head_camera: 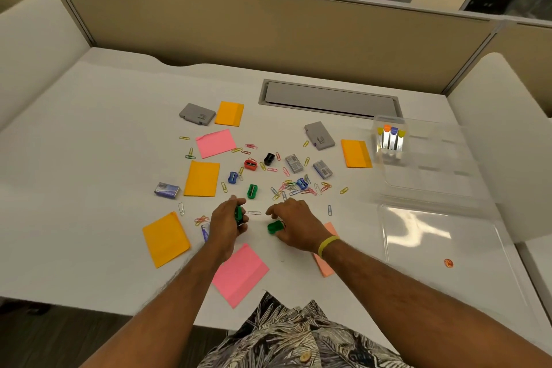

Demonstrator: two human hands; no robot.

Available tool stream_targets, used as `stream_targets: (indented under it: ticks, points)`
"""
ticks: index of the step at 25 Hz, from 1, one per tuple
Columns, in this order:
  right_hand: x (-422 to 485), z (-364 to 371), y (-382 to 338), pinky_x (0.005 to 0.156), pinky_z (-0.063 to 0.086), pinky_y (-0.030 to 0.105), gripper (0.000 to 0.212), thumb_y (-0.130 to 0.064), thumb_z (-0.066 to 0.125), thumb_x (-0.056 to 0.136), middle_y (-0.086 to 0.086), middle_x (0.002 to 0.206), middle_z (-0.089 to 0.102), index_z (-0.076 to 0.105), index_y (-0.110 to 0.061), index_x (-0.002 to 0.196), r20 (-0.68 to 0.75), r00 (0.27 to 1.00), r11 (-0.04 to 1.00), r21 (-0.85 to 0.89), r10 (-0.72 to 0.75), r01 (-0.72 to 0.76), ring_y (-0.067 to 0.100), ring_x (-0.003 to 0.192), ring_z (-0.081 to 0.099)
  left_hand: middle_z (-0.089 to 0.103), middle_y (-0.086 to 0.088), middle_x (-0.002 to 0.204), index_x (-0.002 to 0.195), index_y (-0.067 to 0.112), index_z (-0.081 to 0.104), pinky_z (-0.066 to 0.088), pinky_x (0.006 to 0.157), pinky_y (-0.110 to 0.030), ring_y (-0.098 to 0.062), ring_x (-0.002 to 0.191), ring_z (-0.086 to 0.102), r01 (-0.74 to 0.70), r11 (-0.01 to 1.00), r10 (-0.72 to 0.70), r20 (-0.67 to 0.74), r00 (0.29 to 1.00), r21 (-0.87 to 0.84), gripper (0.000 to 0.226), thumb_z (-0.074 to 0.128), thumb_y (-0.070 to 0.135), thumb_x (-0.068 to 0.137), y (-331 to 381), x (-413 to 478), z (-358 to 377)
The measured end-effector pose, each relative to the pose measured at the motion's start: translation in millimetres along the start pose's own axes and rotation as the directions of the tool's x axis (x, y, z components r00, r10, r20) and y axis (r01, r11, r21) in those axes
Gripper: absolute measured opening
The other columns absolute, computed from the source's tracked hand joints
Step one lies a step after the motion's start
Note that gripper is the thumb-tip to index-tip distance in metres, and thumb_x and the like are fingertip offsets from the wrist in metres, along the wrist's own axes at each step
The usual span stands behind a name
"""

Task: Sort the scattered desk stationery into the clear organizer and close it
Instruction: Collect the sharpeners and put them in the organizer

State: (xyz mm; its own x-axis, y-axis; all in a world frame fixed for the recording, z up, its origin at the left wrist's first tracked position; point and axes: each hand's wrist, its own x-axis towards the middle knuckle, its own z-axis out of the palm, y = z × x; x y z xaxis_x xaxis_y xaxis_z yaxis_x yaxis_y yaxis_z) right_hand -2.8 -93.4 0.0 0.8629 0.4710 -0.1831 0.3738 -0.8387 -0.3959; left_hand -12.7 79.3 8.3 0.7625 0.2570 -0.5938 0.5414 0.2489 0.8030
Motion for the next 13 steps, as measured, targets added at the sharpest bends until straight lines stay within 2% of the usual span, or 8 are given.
stream_targets:
  ticks: [4,6,9,11,13]
  points:
    - [4.3,3.8,-2.4,0.093,0.04,0.034,0.032,-0.028,0.063,0.089,-0.002,0.11,0.065,0.057,-0.025,0.12,-0.018,0.999,0.998,-0.045,-0.033,0.032,0.016,0.101,0.051,0.058,-0.009,0.088,0.103,0.011,0.064,0.049,0.064,-0.029,-0.018,0.077,0.056,0.009,1.0,-0.009,-0.002,1.0,-0.012,0.032,0.04,0.032,0.102,-2.3,0.5,-2.3]
    - [2.5,1.7,-6.8,0.089,0.041,0.03,0.028,-0.031,0.064,0.089,-0.002,0.106,0.065,0.061,-0.022,0.115,-0.108,0.994,0.997,0.069,-0.024,0.032,0.013,0.095,0.053,0.058,-0.01,0.093,0.104,0.011,0.064,0.05,0.065,-0.029,-0.019,0.081,0.057,0.01,0.999,-0.01,0.009,1.0,-0.033,0.03,0.04,0.03,0.102,-2.8,-2.5,0.3]
    - [1.7,-2.4,-19.5,0.071,0.046,0.017,0.022,-0.028,0.07,0.084,-0.004,0.094,0.065,0.064,-0.018,0.103,-0.26,0.964,0.933,0.357,0.05,0.048,0.006,0.078,0.054,0.059,-0.013,0.101,0.108,0.008,0.062,0.052,0.068,-0.03,-0.021,0.089,0.059,0.066,0.993,-0.06,0.062,0.996,-0.101,0.028,0.041,0.024,0.101,-4.1,-7.0,5.2]
    - [3.3,-2.9,-27.1,0.065,0.044,0.012,0.019,-0.022,0.071,0.082,-0.003,0.09,0.063,0.066,-0.015,0.099,-0.289,0.955,0.907,0.418,0.071,0.059,0.005,0.072,0.052,0.063,-0.017,0.111,0.111,0.007,0.063,0.054,0.073,-0.032,-0.024,0.098,0.062,0.111,0.982,-0.088,0.148,0.985,-0.15,0.03,0.041,0.024,0.101,-8.5,-7.8,9.8]
    - [5.0,-3.0,-31.8,0.067,0.045,0.014,0.018,-0.019,0.071,0.082,0.0,0.09,0.063,0.066,-0.012,0.097,-0.284,0.953,0.898,0.439,0.104,0.033,0.006,0.073,0.052,0.067,-0.017,0.114,0.115,0.006,0.063,0.056,0.081,-0.037,-0.026,0.105,0.064,0.168,0.966,-0.124,0.216,0.968,-0.198,0.033,0.042,0.027,0.101,-12.0,-9.2,15.4]
